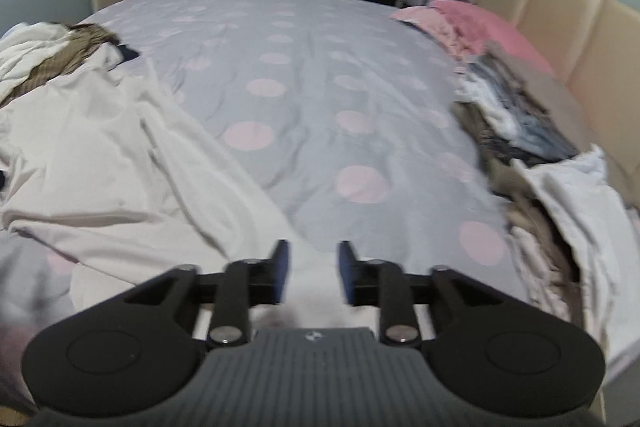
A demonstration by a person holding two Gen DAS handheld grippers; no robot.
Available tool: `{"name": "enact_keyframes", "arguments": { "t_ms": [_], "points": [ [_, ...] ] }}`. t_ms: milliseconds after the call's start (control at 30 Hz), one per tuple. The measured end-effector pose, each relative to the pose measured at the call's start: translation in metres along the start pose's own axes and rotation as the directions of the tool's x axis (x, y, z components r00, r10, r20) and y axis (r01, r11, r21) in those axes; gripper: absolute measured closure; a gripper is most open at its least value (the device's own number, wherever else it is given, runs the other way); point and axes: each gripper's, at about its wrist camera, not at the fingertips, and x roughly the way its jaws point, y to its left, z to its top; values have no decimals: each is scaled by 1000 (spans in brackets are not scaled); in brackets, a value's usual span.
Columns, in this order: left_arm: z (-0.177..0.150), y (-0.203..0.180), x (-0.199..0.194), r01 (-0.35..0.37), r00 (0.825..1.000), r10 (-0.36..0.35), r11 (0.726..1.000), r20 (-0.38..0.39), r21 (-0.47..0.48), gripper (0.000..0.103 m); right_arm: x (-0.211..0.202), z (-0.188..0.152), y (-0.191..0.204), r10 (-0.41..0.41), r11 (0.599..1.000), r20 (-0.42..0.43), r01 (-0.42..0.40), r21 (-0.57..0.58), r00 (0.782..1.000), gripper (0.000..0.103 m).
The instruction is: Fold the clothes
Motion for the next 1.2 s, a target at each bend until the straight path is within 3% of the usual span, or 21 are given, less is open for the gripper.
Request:
{"name": "enact_keyframes", "arguments": {
  "t_ms": [200,433,600,633,667,700,733,833,1067,1200],
  "points": [
    [-13,-19,41,48,994,-46,999,-101,16,51,49,-1,14,95,995,-41,-95,-11,995,49],
    [-17,-55,77,128,980,-111,987,-165,96,48,95,-15,17,113,993,-131,-115,-2,985,50],
    [-18,-64,85,107,982,-84,986,-170,127,46,108,-21,12,108,994,-148,-108,8,983,59],
    [-17,-64,85,105,982,-82,987,-171,125,48,109,-22,12,104,994,-147,-105,4,984,61],
    [-17,-65,84,101,983,-78,986,-167,133,51,108,-21,13,100,995,-142,-101,-1,985,71],
    [-17,-67,83,97,984,-73,985,-162,145,64,107,-21,14,95,995,-137,-96,-4,986,82],
    [-17,-68,81,93,985,-69,983,-156,157,77,107,-21,14,86,996,-132,-88,-5,987,85],
    [-20,-76,75,46,992,-15,969,-127,243,99,100,-18,12,72,997,-108,-71,15,992,92],
    [-15,-70,42,58,996,-40,973,-82,222,103,57,2,1,24,997,6,-24,72,1000,94],
    [-14,-67,11,76,997,-68,974,-45,215,103,28,1,-7,7,996,-24,-5,93,1000,94]
  ]
}}
